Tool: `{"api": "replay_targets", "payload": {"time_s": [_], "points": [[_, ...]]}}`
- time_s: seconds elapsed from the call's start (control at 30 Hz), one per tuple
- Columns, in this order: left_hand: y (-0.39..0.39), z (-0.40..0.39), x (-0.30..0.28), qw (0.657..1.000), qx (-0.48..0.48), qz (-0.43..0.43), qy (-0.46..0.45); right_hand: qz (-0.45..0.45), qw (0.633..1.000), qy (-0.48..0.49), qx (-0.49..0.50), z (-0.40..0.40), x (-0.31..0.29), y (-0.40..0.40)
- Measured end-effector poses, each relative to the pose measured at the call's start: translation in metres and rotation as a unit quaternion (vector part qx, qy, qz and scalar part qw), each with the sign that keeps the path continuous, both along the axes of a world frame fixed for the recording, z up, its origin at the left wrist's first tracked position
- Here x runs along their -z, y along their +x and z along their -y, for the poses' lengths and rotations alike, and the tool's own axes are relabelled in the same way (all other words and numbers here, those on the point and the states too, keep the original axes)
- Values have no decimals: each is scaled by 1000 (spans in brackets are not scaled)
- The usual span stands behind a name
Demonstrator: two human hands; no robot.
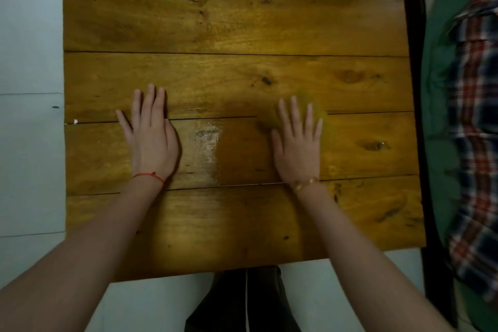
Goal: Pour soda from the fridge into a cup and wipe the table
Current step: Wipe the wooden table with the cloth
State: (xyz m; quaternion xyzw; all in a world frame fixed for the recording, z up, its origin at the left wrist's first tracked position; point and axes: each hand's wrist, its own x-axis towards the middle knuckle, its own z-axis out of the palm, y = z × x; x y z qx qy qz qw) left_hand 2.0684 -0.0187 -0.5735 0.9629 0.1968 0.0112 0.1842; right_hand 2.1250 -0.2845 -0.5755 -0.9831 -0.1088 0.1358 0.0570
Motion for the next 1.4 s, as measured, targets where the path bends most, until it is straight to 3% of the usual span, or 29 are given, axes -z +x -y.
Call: {"api": "replay_targets", "payload": {"time_s": [0.13,0.3,0.47,0.57,0.67,0.83,1.0,1.17,1.27,1.4], "points": [[-27,20,-3,1000,-6,-11,0,12,996,22,81,-31,1,15],[-44,41,-1,999,-8,-34,4,-28,993,50,-106,-57,-5,-66],[-52,52,-2,999,-7,-37,4,-53,981,36,-182,5,-10,-131],[-53,54,-1,999,-8,-38,0,-52,988,-6,-146,57,-10,-118],[-48,49,0,999,4,-40,12,-38,998,-19,-47,75,-6,-72],[-29,32,-1,1000,8,-12,16,-4,1000,-1,25,19,0,5],[3,15,-4,999,5,1,33,-11,990,48,-129,-64,-3,-33],[30,1,-1,999,7,-15,47,-35,961,71,-265,-52,-6,-55],[40,-3,5,998,19,-27,51,-12,974,42,-221,-25,-3,-17],[43,-2,10,998,7,-25,59,21,998,8,-55,-20,5,69]]}}
